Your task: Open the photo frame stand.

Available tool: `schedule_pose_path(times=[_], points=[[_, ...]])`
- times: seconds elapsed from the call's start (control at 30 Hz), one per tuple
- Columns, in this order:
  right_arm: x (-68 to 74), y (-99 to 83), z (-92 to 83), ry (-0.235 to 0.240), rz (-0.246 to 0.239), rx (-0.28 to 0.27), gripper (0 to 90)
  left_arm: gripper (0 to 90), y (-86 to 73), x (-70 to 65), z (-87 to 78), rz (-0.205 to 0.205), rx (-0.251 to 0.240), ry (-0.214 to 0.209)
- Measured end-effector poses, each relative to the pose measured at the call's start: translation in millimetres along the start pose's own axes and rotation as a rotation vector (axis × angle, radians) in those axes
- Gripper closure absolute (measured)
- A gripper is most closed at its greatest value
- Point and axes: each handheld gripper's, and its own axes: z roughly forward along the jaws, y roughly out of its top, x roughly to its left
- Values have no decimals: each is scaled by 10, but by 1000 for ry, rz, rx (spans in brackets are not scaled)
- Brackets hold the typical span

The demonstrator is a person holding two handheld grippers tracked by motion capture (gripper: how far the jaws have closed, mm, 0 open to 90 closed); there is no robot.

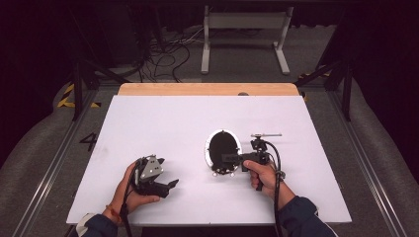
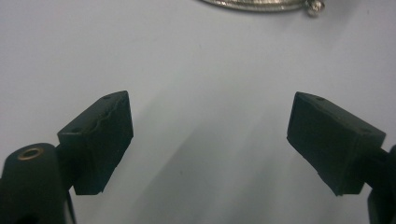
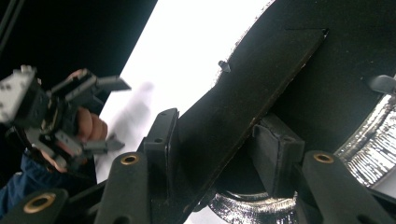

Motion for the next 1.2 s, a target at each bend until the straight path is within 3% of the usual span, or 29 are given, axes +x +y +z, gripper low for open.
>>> schedule_pose_path(times=[0.2, 0.33, 0.57, 0.77, 1.07, 1.2], points=[[-8, 14, -2, 2, -27, 14, 562, 156, 162, 148, 215, -51, -5, -57], [7, 9, -8, -4, -47, 15, 572, 153, 294, 207, 347, -60, 2, -91], [68, 5, -33, -12, -125, 18, 588, 147, 484, 283, 510, -104, -43, -143], [114, -15, -66, -18, -203, 19, 598, 149, 561, 271, 684, -125, -42, -184], [211, -63, -96, -58, -310, 13, 600, 202, 611, 219, 787, -129, -44, -190], [259, -93, -108, -76, -349, 7, 601, 212, 621, 192, 828, -164, -59, -215]])
